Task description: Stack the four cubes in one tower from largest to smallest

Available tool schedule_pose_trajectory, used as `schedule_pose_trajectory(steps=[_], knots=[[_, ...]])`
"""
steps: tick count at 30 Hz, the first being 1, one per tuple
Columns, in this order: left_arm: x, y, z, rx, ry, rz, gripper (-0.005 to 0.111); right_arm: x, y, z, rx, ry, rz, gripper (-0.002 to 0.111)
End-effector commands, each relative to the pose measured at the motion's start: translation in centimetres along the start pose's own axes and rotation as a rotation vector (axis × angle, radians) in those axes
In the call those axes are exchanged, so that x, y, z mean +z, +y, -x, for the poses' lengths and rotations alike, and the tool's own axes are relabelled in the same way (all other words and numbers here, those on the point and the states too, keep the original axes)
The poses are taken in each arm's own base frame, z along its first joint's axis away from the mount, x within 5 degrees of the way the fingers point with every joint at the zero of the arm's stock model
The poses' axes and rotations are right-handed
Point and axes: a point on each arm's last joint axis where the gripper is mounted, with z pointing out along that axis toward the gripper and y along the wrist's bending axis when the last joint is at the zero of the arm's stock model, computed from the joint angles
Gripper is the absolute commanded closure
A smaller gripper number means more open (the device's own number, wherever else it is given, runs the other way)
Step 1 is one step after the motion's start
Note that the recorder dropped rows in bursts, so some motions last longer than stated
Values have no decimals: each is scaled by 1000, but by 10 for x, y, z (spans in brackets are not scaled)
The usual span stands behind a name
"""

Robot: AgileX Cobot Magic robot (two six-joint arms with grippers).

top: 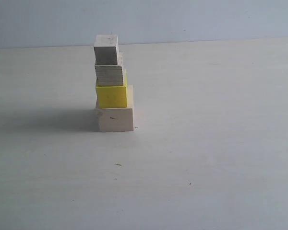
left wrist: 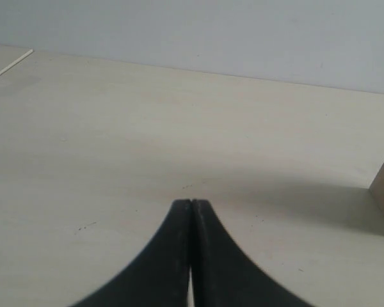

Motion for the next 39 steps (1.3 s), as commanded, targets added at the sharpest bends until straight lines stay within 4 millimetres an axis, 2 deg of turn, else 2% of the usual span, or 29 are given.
schedule_pose_trajectory(steps=[1,10,17,21,27,30,35,39], knots=[[0,0,-1,-1,-6,-6,107,1,-2,4,48,-83,-13,108],[0,0,-1,-1,-6,-6,107,1,-8,-4,90,-135,-50,108],[0,0,-1,-1,-6,-6,107,-9,-29,-20,213,-173,-267,108],[0,0,-1,-1,-6,-6,107,-10,-32,-24,203,-128,-308,108],[0,0,-1,-1,-6,-6,107,-14,-41,-45,130,120,-440,108],[0,0,-1,-1,-6,-6,107,-14,-42,-53,104,149,-431,108],[0,0,-1,-1,-6,-6,107,-13,-39,-79,103,241,-365,108],[0,0,-1,-1,-6,-6,107,-14,-40,-91,82,280,-360,108]])
